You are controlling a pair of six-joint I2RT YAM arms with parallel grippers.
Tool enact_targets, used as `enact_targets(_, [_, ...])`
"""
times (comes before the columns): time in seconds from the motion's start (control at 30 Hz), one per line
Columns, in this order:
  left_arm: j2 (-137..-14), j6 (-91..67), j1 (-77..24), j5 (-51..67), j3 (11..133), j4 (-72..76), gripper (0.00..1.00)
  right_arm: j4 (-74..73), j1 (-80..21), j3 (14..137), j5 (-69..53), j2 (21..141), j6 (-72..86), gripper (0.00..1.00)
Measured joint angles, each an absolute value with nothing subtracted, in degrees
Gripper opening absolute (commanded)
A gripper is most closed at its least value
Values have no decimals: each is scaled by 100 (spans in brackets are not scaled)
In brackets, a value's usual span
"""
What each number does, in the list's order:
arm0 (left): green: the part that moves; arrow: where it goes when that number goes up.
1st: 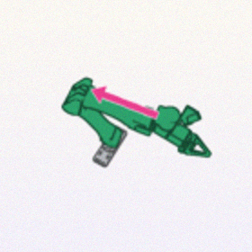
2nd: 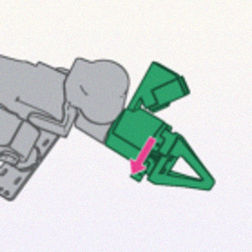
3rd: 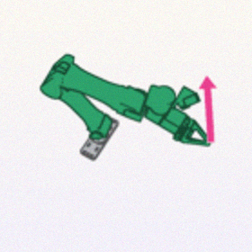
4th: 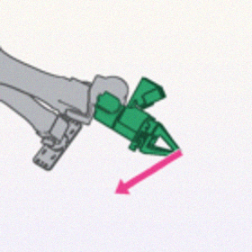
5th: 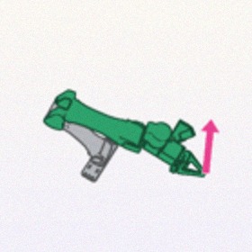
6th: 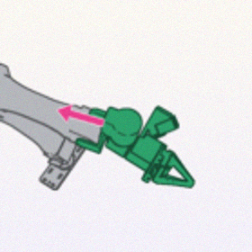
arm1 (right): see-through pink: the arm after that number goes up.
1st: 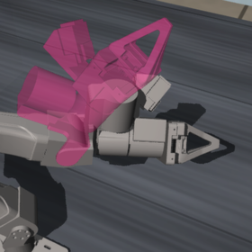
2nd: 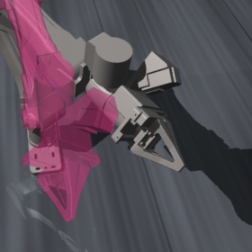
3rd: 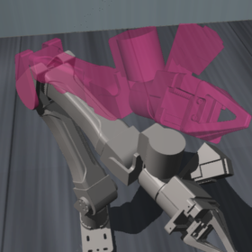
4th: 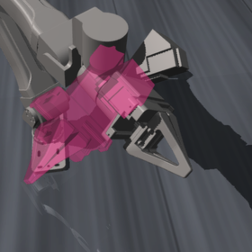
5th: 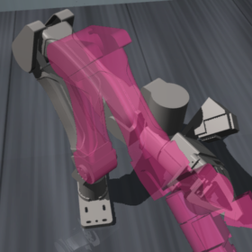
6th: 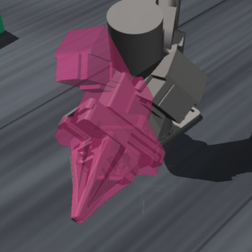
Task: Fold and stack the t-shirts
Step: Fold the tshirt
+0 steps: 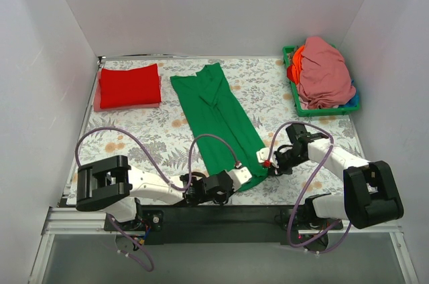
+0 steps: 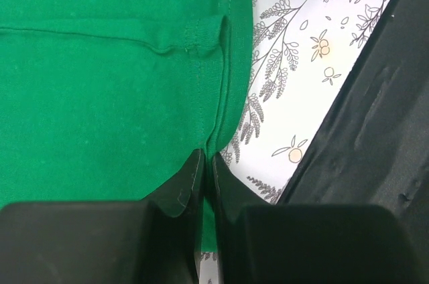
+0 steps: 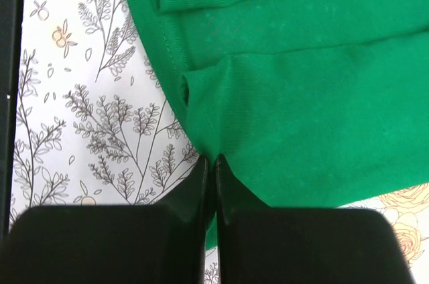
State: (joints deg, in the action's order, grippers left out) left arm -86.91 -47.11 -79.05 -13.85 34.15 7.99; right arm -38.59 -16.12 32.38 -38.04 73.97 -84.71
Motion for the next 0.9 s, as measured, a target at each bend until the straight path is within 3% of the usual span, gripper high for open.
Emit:
enact_targets(0.23, [-8412,-4727,-7524,-1015,3197,908,0,-3881,-1752,3301,-3763,7336,-8110,1])
enact_targets(0.37, [-8154,-4635,-7087,-676,3197,847,0,-4217,-2001,3953,-3750,7402,-7767,1])
enact_targets(0.63, [-7590,-4292,-5417,128,3352,808,0,-4324,-2366,6694,-3520,9207,-6611,1])
enact_targets(0.9, [-8412,-3726,-3542,701,4353,867,0,-4287,-2366,9769,-3070,11655,-5673,1])
